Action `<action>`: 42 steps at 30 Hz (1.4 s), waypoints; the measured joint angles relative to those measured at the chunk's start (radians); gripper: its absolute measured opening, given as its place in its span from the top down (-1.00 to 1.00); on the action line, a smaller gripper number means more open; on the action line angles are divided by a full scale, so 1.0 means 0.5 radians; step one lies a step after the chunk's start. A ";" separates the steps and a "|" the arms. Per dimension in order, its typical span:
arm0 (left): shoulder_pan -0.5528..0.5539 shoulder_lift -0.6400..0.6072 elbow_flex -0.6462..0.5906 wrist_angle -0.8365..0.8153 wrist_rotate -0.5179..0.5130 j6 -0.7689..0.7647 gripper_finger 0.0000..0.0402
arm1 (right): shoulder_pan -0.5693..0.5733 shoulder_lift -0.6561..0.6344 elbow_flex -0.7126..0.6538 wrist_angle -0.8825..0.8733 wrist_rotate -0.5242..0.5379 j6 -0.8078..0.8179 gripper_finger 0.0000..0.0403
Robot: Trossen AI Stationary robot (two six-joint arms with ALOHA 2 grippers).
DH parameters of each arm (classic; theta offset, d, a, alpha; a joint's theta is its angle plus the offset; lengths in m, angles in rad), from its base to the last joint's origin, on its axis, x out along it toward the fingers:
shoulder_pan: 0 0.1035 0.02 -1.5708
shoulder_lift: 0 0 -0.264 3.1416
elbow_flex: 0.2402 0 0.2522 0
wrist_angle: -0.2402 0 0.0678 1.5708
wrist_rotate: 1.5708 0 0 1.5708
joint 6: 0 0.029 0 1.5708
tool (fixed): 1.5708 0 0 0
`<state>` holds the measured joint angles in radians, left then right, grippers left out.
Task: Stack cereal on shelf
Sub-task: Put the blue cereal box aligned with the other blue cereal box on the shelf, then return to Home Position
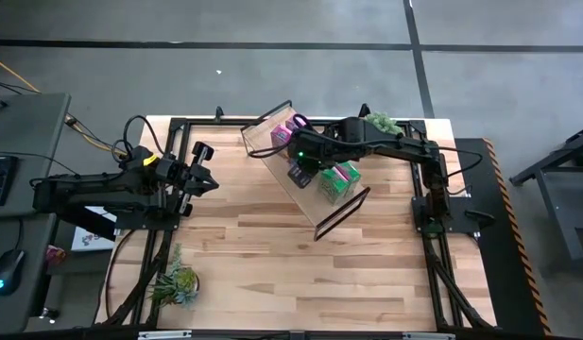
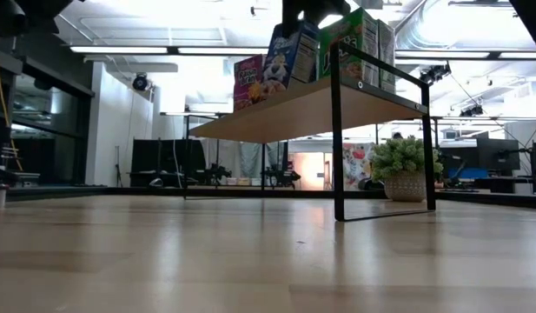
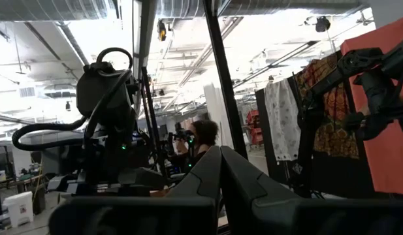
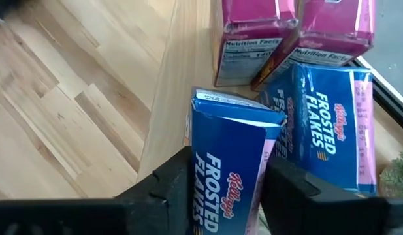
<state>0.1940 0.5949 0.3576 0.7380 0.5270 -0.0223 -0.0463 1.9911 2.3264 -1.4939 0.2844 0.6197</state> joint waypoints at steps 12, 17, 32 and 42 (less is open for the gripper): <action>0.000 0.000 0.000 -0.001 0.002 -0.002 1.00 | 0.000 0.000 0.000 -0.011 0.079 0.001 0.08; 0.000 0.000 0.000 -0.001 0.002 -0.003 1.00 | 0.000 0.000 0.000 0.039 0.098 -0.008 0.08; -0.001 0.000 0.000 -0.002 0.002 -0.004 1.00 | -0.003 -0.045 0.001 0.198 0.152 -0.199 0.08; 0.000 0.000 0.000 -0.015 0.003 -0.004 1.00 | 0.186 -0.153 0.031 -0.012 0.107 -0.299 0.14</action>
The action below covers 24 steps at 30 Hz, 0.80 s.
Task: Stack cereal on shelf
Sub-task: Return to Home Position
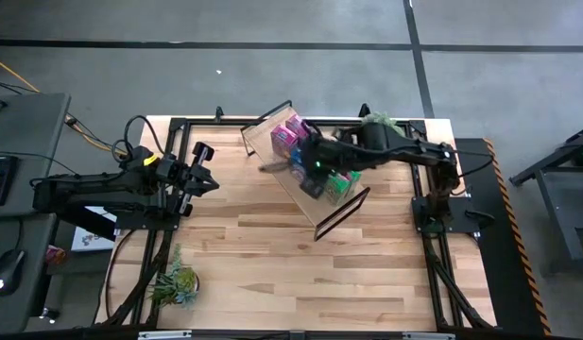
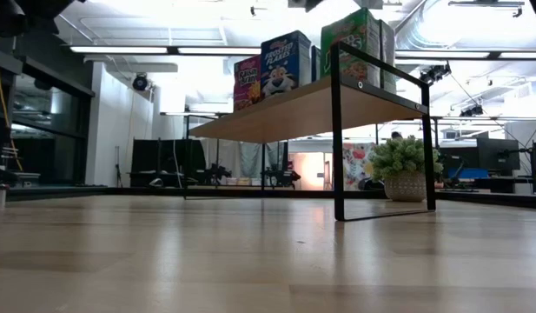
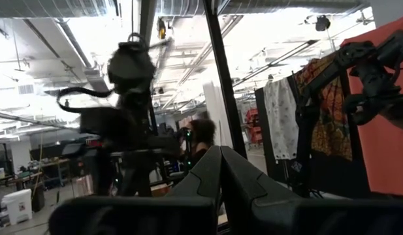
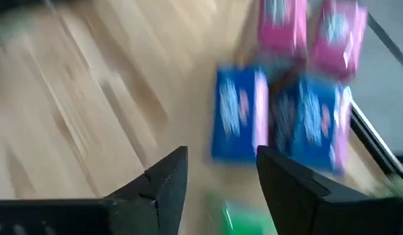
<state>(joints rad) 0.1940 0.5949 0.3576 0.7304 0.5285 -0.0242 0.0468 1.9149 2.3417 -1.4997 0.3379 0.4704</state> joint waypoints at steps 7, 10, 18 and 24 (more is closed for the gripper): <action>-0.001 0.001 -0.001 -0.103 -0.003 -0.048 1.00 | 0.238 -0.079 -0.054 -0.143 0.089 -0.004 0.49; -0.002 0.001 -0.002 -0.112 -0.021 -0.054 1.00 | 0.330 -0.164 -0.110 -0.141 0.054 -0.008 0.79; -0.001 0.001 -0.002 -0.191 -0.075 -0.094 1.00 | 0.680 -0.684 -0.793 -0.011 0.354 0.431 0.94; -0.001 0.000 -0.002 -0.220 -0.082 -0.092 1.00 | 1.092 -1.243 -1.774 0.617 0.536 0.755 0.98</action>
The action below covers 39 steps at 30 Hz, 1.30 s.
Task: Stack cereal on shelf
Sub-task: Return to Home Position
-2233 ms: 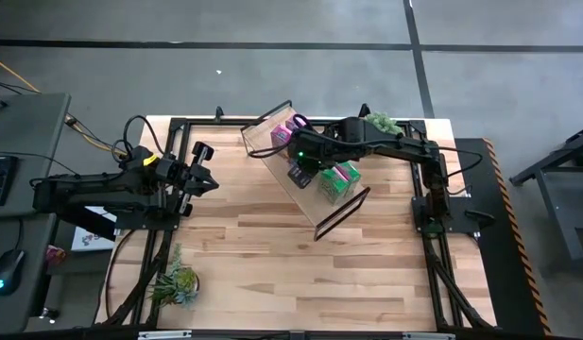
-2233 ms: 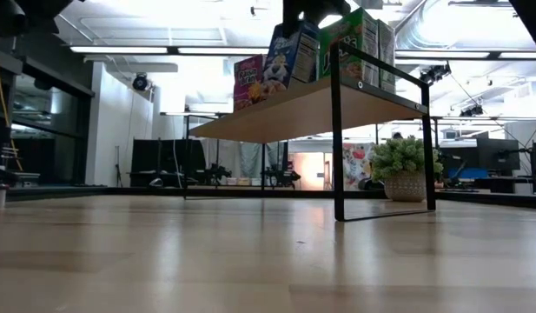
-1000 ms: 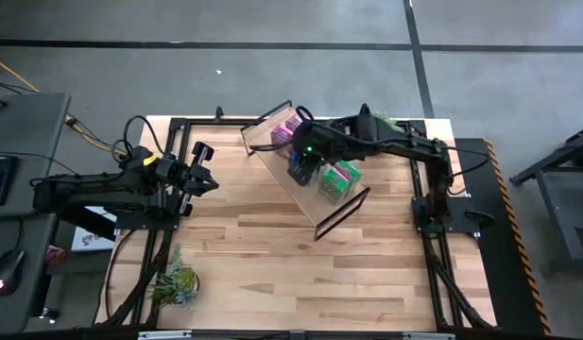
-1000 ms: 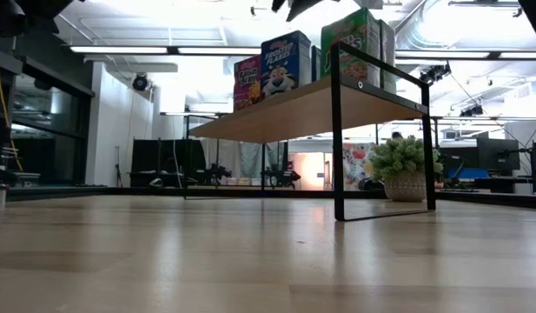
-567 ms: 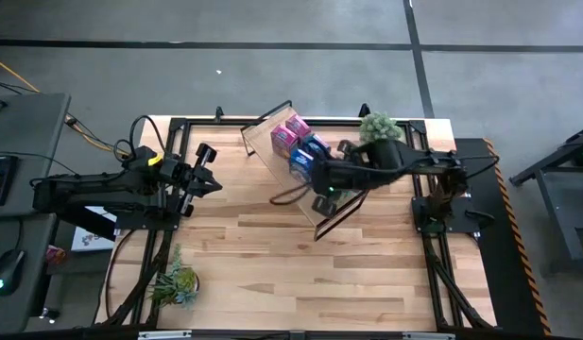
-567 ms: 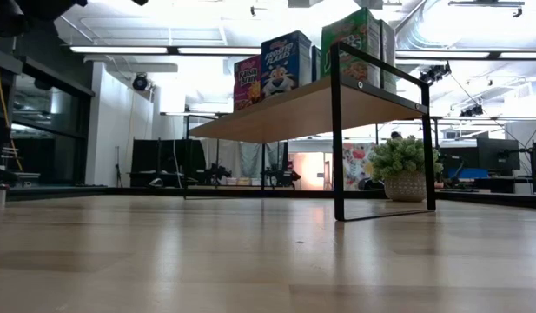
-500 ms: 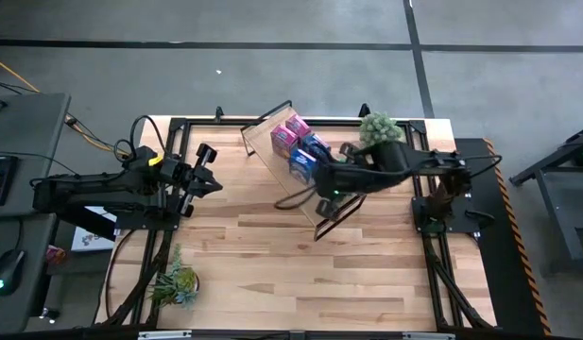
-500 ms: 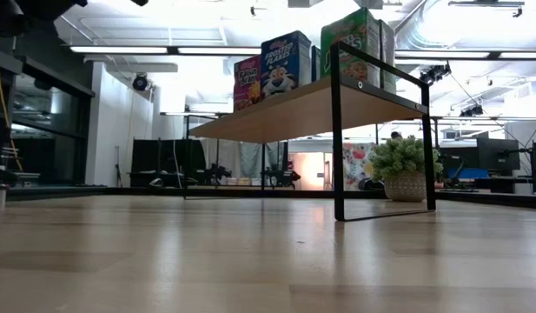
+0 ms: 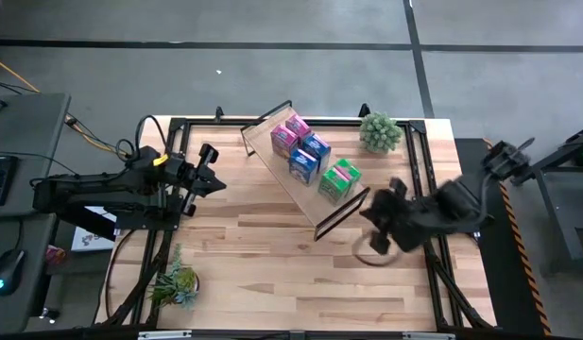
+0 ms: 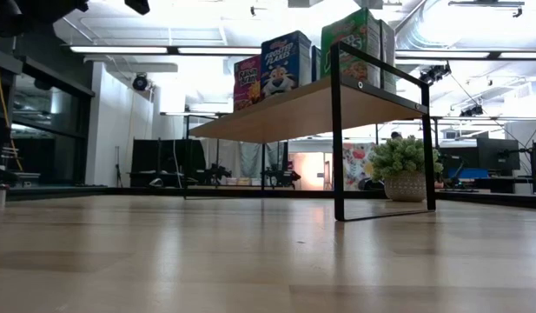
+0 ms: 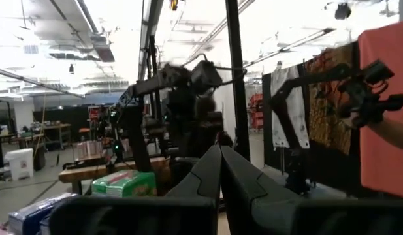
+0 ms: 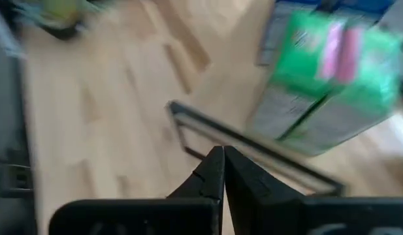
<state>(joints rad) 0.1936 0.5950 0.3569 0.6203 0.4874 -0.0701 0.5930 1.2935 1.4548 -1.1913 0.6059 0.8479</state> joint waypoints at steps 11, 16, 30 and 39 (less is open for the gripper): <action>-0.315 -0.018 -0.003 -0.875 -0.601 0.184 1.00 | 0.501 -0.703 -1.172 1.327 0.502 -0.220 1.00; -0.743 -0.045 -0.136 -0.844 -0.975 0.304 1.00 | 0.500 -0.778 -1.250 1.397 0.520 -0.302 1.00; -0.796 -0.839 -0.594 -1.003 -0.930 0.306 1.00 | 0.509 -0.783 -1.250 1.429 0.515 -0.401 1.00; -0.683 -1.182 -0.603 -1.313 -0.812 0.292 1.00 | 0.509 -0.796 -1.345 1.409 0.517 -0.296 1.00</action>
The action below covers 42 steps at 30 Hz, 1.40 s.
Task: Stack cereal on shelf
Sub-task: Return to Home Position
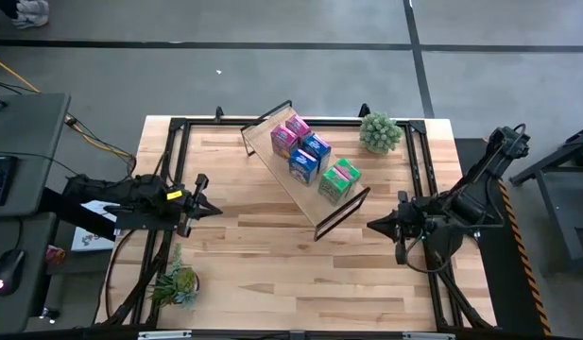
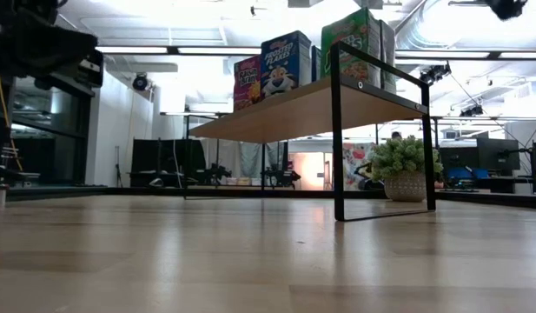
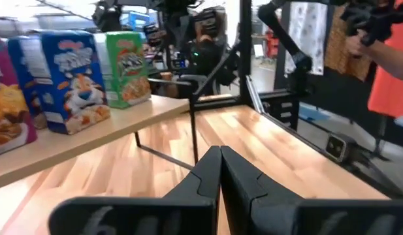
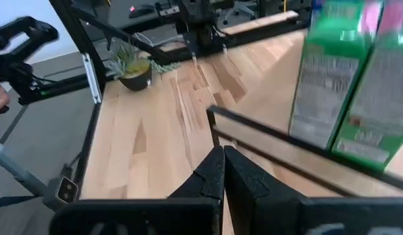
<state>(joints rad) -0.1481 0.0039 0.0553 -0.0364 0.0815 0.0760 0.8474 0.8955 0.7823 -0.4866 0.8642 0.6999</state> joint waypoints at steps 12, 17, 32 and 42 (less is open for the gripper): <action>0.115 0.005 -0.079 0.150 0.269 0.027 1.00 | -0.110 -0.287 -0.568 0.441 -0.040 -0.063 1.00; 0.114 0.005 -0.079 0.145 0.224 0.026 1.00 | -0.355 -0.608 -0.808 0.858 -0.355 -0.456 1.00; 0.114 0.005 -0.079 0.142 0.214 0.028 1.00 | -1.255 -0.851 -1.245 1.557 -1.493 -1.012 1.00; 0.114 0.005 -0.079 0.141 0.211 0.028 1.00 | -1.354 -0.853 -1.246 1.458 -1.623 -1.261 1.00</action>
<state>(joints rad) -0.0910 0.0063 0.0158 0.0341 0.1871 0.0898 0.1703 0.4689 0.1593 0.2425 0.0528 0.0693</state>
